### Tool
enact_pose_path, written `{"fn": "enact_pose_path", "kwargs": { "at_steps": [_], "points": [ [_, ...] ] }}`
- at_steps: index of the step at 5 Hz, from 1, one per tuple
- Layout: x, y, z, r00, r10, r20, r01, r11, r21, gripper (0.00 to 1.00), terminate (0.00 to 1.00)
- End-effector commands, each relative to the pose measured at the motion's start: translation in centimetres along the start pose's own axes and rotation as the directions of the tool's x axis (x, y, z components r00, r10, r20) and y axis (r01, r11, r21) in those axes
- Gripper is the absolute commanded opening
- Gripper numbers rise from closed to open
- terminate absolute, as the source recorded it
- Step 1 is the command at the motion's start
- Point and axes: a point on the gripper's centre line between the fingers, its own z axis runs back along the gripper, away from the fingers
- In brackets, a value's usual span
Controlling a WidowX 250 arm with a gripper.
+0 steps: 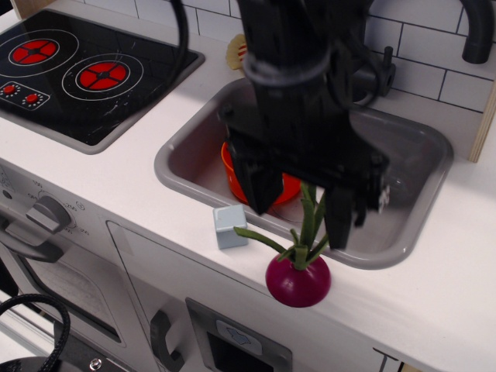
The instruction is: Put beet in pot sink
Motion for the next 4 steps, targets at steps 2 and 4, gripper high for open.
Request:
{"fn": "enact_pose_path", "kwargs": {
  "at_steps": [2, 4],
  "points": [
    [0.4, 0.3, -2.2, 0.998, 0.037, 0.048, -0.039, 0.999, 0.031, 0.0, 0.0],
    [1.8, 0.6, -0.7, 0.994, 0.101, 0.033, -0.1, 0.995, -0.021, 0.0, 0.0]
  ]
}}
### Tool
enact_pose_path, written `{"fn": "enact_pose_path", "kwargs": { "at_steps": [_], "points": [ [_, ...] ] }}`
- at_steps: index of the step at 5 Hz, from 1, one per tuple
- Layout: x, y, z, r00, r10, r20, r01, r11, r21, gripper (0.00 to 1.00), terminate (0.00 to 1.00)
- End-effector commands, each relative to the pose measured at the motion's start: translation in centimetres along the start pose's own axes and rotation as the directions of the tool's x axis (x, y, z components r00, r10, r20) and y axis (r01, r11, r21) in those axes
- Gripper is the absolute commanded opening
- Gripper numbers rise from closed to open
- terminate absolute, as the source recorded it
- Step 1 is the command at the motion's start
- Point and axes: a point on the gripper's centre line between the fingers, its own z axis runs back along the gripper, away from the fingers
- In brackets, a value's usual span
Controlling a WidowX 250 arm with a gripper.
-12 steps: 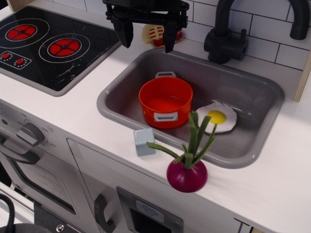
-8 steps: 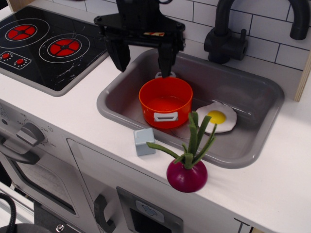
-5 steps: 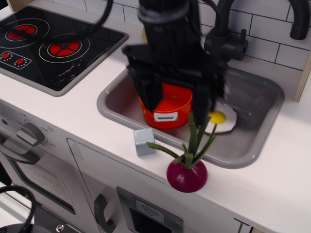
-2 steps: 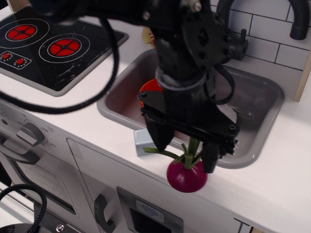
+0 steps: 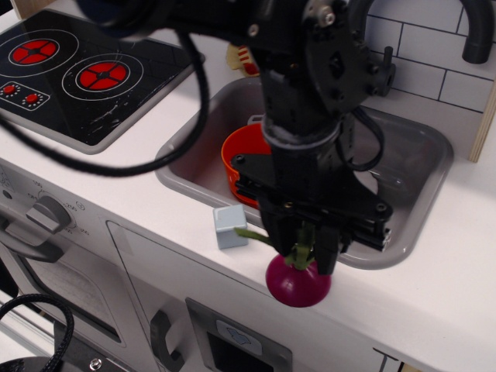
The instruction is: Put beet in pot sink
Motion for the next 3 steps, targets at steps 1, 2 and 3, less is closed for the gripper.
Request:
{"fn": "enact_pose_path", "kwargs": {
  "at_steps": [1, 2, 3],
  "points": [
    [3.2, 1.6, 4.2, 0.991, 0.102, 0.083, -0.098, 0.994, -0.048, 0.0, 0.0],
    [6.4, 3.5, 5.3, 0.964, 0.218, 0.154, -0.211, 0.976, -0.062, 0.0, 0.0],
    [8.7, 5.5, 5.2, 0.934, 0.289, 0.211, -0.29, 0.957, -0.03, 0.0, 0.0]
  ]
}}
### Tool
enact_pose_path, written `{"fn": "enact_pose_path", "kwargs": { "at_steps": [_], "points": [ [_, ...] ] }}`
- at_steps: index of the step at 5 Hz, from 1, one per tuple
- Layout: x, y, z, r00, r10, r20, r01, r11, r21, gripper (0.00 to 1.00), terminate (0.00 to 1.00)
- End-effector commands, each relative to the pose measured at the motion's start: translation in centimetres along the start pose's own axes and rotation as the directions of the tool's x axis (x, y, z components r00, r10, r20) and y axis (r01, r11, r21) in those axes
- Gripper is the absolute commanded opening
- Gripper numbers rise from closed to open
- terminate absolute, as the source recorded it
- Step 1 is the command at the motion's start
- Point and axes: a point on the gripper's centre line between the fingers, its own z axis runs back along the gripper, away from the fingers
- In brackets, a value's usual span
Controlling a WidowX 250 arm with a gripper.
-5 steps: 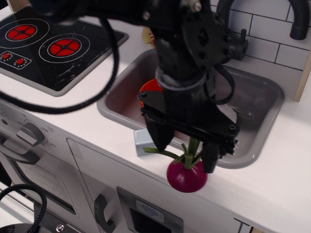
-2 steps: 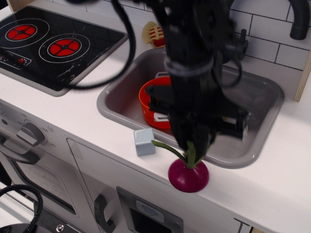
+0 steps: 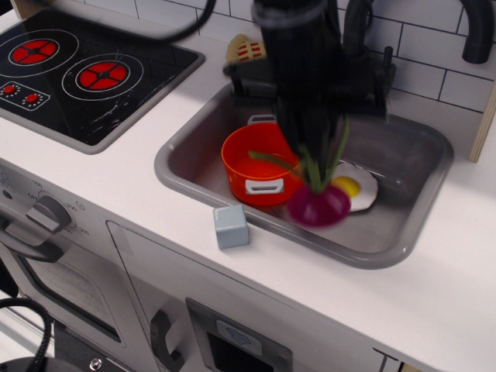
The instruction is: Put beet in pot sink
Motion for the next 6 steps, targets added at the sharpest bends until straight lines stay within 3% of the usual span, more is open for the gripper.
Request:
{"fn": "enact_pose_path", "kwargs": {
  "at_steps": [1, 3, 4, 5, 6],
  "points": [
    [5.2, 3.0, -0.5, 0.984, 0.114, 0.138, -0.126, 0.989, 0.077, 0.0, 0.0],
    [7.9, 5.6, -2.0, 0.962, 0.205, 0.181, -0.23, 0.965, 0.125, 0.0, 0.0],
    [7.8, 5.8, -2.2, 0.97, 0.175, 0.169, -0.201, 0.968, 0.152, 0.0, 0.0],
    [7.6, 6.3, -2.3, 0.972, 0.186, 0.14, -0.209, 0.962, 0.173, 1.0, 0.0],
    [7.9, 6.3, -2.4, 0.97, 0.212, 0.123, -0.233, 0.951, 0.202, 1.0, 0.0]
  ]
}}
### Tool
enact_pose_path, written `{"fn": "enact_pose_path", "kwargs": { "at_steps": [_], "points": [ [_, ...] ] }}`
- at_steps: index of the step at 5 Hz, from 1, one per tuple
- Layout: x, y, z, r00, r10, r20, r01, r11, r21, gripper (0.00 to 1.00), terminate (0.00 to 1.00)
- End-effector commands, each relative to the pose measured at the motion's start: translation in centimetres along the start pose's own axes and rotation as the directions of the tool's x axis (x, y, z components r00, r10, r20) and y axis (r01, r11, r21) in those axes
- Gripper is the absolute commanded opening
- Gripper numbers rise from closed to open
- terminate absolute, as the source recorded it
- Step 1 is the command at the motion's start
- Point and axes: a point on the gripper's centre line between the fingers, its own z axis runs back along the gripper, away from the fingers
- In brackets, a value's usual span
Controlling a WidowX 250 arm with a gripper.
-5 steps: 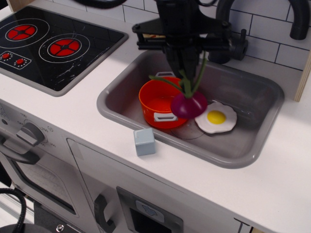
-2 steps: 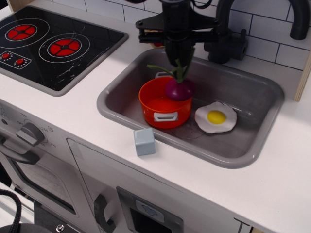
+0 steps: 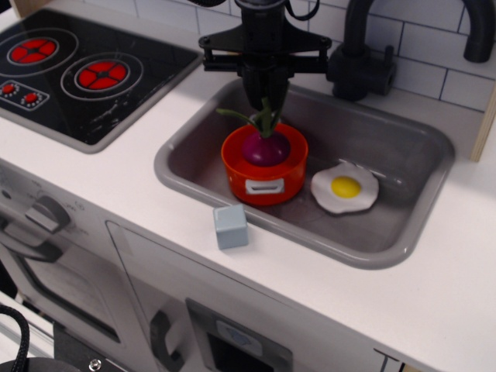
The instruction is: Put beet in pot sink
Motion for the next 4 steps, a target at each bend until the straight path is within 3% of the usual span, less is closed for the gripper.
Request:
{"fn": "enact_pose_path", "kwargs": {
  "at_steps": [1, 3, 4],
  "points": [
    [1.6, 0.2, 2.6, 0.998, 0.04, 0.041, -0.041, 0.999, 0.026, 1.0, 0.0],
    [1.6, -0.1, 3.7, 0.998, 0.039, 0.052, -0.039, 0.999, 0.002, 1.0, 0.0],
    [1.6, -0.1, 3.7, 0.998, 0.039, 0.052, -0.039, 0.999, 0.002, 1.0, 1.0]
  ]
}}
